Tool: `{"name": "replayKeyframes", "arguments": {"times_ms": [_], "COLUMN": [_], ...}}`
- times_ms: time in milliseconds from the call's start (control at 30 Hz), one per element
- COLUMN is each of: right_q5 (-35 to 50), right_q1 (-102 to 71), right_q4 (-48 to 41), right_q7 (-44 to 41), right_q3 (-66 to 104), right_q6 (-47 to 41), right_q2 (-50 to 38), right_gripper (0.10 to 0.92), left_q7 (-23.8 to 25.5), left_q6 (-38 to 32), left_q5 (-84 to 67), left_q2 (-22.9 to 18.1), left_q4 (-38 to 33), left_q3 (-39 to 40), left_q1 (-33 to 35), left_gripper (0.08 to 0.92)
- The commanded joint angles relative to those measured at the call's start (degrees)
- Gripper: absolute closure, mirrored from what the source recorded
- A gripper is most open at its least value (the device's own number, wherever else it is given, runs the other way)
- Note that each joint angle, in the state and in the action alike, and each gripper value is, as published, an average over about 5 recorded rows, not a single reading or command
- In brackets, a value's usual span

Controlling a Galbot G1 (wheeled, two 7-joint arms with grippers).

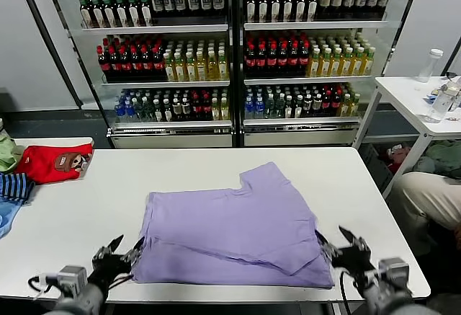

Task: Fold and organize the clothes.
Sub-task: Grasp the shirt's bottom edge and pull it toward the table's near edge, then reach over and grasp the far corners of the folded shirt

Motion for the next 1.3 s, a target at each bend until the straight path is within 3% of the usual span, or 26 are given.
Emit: {"name": "replayKeyframes", "arguments": {"times_ms": [33, 167, 433, 667, 1300], "right_q5": [0.6, -1.1, -3.7, -9.1, -10.2], "right_q1": [32.9, 38.8, 48.3, 52.3, 51.8], "right_q4": [-22.3, -30.7, -47.0, -58.1, -65.0], "right_q7": [1.1, 1.8, 3.2, 3.1, 3.6], "right_q3": [-18.8, -23.1, -25.8, -25.7, -23.3], "right_q6": [-0.2, -0.1, -0.1, 0.9, 3.8], "right_q2": [4.2, 8.3, 16.1, 22.3, 24.8], "right_gripper": [0.212, 0.203, 0.202, 0.202, 0.203], "left_q7": [7.1, 9.2, 12.4, 13.5, 14.8], "left_q6": [-1.7, -1.8, -1.8, -1.7, -3.2], "left_q5": [1.6, 1.3, 1.6, 1.8, 2.9], "left_q2": [3.0, 2.9, 2.6, 2.2, 1.1], "left_q4": [20.6, 26.7, 36.0, 37.8, 40.3], "left_q3": [6.8, 9.0, 12.8, 14.1, 13.4], "left_q1": [-24.0, -28.6, -35.2, -36.4, -36.3], "left_gripper": [0.265, 0.19, 0.177, 0.177, 0.177]}}
